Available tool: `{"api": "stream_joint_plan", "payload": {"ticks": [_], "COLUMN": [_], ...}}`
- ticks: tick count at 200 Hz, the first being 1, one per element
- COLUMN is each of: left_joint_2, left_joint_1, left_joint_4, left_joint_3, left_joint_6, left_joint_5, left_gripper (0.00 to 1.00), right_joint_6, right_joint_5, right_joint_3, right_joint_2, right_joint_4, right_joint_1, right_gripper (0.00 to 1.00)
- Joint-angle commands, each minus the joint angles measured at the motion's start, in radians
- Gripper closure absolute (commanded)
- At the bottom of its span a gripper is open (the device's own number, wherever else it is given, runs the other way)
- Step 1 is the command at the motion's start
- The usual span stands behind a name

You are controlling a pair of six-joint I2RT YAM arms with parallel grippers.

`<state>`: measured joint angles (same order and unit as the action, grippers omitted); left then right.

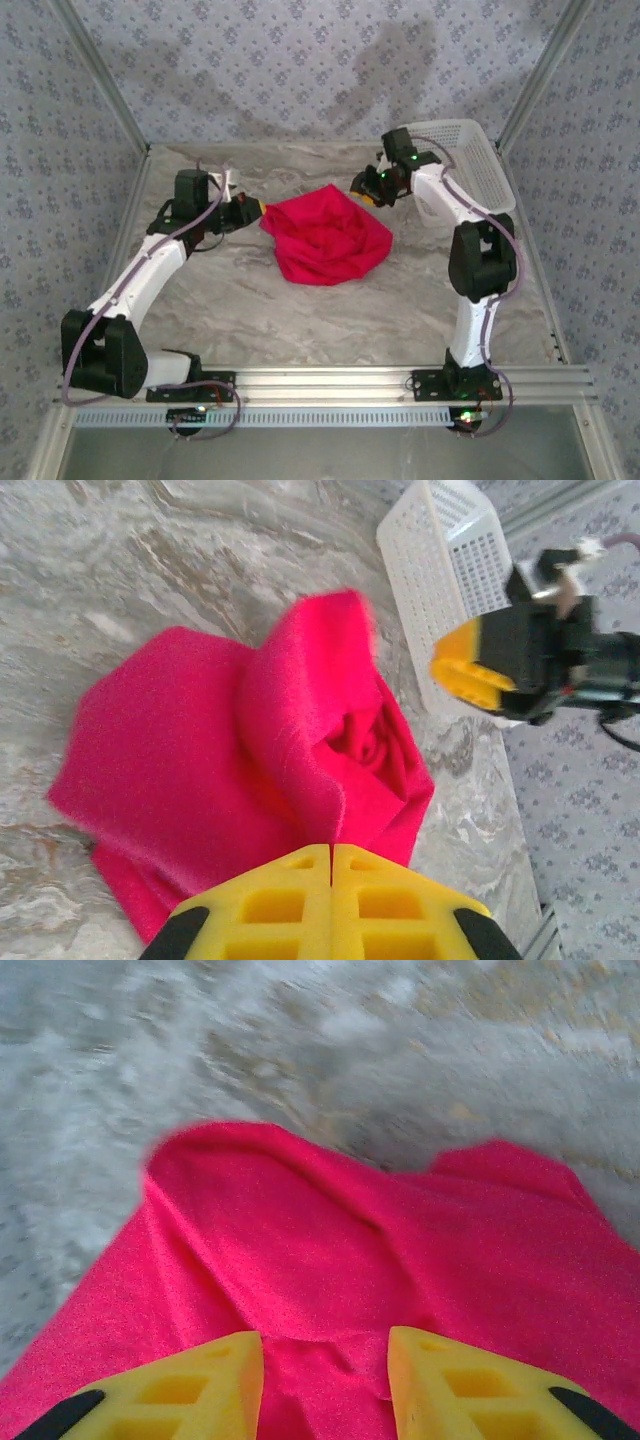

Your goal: Fold the inside-out t-shirt

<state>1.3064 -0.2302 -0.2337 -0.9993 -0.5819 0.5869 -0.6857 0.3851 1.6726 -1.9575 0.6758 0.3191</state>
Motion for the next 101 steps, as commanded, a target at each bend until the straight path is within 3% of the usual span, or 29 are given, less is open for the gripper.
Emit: {"api": "stream_joint_plan", "payload": {"ticks": [1,34,76,101], "left_joint_2": [0.005,0.005,-0.029,-0.058], "left_joint_1": [-0.01,-0.008,0.021,0.033], "left_joint_4": [0.036,0.007,-0.041,-0.046], "left_joint_3": [-0.01,-0.021,-0.032,-0.019], "left_joint_6": [-0.012,0.012,0.025,0.024], "left_joint_5": [-0.008,-0.024,-0.029,-0.023], "left_gripper": [1.0,1.0,1.0,1.0], "right_joint_6": [0.048,0.124,0.091,0.074], "right_joint_5": [-0.136,-0.152,-0.098,-0.182], "right_joint_3": [-0.01,-0.081,-0.069,0.054], "right_joint_2": [0.123,0.123,-0.011,-0.129], "right_joint_4": [0.006,-0.105,-0.173,-0.158], "right_joint_1": [0.111,0.256,0.323,0.323], "right_gripper": [0.45,0.31,0.28,0.29]}}
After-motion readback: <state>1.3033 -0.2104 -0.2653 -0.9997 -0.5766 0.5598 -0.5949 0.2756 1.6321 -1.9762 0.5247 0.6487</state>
